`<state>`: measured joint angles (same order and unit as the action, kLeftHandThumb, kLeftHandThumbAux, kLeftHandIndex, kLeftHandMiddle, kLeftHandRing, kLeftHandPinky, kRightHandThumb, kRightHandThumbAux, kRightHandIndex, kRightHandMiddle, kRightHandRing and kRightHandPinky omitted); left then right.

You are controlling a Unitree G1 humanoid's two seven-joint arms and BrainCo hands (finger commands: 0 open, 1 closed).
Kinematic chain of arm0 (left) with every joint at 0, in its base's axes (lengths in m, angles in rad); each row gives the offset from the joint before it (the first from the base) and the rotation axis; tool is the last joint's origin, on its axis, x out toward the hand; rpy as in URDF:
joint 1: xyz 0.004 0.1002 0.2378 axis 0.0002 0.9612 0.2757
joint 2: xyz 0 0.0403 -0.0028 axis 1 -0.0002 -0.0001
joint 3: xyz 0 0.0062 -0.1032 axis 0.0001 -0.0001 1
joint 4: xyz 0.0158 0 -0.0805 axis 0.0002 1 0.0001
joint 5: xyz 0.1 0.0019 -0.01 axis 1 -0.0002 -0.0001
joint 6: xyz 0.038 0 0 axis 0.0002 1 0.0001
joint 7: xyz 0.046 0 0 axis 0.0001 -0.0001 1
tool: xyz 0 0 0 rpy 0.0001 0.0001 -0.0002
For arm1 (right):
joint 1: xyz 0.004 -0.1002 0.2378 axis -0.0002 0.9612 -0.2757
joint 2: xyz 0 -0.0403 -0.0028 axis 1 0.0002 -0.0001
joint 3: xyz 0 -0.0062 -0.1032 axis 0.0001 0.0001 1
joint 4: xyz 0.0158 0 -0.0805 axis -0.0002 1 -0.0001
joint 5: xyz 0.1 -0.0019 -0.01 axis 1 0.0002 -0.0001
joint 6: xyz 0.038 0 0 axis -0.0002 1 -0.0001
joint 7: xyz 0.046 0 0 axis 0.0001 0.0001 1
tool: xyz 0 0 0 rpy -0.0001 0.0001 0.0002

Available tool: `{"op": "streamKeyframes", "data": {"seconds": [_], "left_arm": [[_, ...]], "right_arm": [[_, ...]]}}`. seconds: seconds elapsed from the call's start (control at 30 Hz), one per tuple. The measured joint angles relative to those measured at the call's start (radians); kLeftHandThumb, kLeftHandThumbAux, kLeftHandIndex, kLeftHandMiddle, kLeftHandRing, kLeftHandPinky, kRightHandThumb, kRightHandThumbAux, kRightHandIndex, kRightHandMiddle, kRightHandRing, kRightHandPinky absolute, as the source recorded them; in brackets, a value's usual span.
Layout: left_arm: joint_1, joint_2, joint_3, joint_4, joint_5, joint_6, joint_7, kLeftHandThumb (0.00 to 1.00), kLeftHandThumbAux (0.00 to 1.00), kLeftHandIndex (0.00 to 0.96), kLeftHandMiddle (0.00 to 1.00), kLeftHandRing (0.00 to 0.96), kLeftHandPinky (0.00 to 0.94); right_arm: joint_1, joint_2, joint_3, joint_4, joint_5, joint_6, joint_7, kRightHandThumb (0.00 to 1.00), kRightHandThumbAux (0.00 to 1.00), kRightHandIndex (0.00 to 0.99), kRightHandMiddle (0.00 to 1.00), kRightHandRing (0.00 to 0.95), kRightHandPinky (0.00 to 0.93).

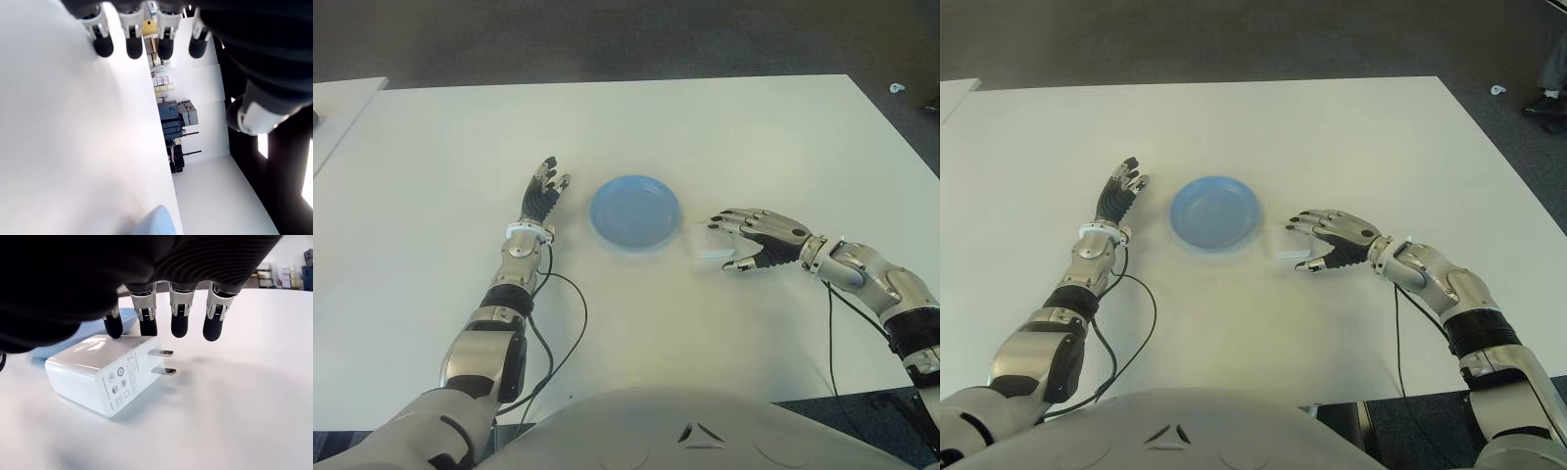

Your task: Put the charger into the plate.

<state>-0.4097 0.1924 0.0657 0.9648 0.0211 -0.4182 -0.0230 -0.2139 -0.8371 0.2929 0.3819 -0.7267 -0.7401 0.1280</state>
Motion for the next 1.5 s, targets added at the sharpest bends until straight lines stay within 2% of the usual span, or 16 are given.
{"op": "streamKeyframes", "data": {"seconds": [0.2,0.5,1.07,1.5], "left_arm": [[0.000,0.000,0.000,0.000,0.000,0.000,0.000,0.000,0.511,0.000,0.032,0.007,0.000],[0.000,0.000,-0.001,0.000,0.000,0.000,0.000,0.000,0.509,0.000,0.030,0.005,0.000],[0.000,0.001,-0.002,0.000,0.000,0.000,0.000,0.000,0.503,0.000,0.034,0.009,0.000],[0.000,0.000,-0.002,-0.002,0.000,0.000,0.000,0.000,0.505,0.000,0.031,0.005,0.000]], "right_arm": [[-0.003,0.000,0.000,0.002,-0.001,0.000,-0.006,0.213,0.150,0.000,0.000,0.000,0.000],[-0.028,0.007,0.000,0.016,-0.021,0.001,-0.064,0.215,0.151,0.000,0.000,0.000,0.000],[-0.069,0.037,0.017,0.055,-0.137,0.029,-0.271,0.221,0.159,0.000,0.000,0.000,0.000],[-0.102,0.057,0.051,0.077,-0.178,0.050,-0.341,0.203,0.179,0.000,0.000,0.000,0.000]]}}
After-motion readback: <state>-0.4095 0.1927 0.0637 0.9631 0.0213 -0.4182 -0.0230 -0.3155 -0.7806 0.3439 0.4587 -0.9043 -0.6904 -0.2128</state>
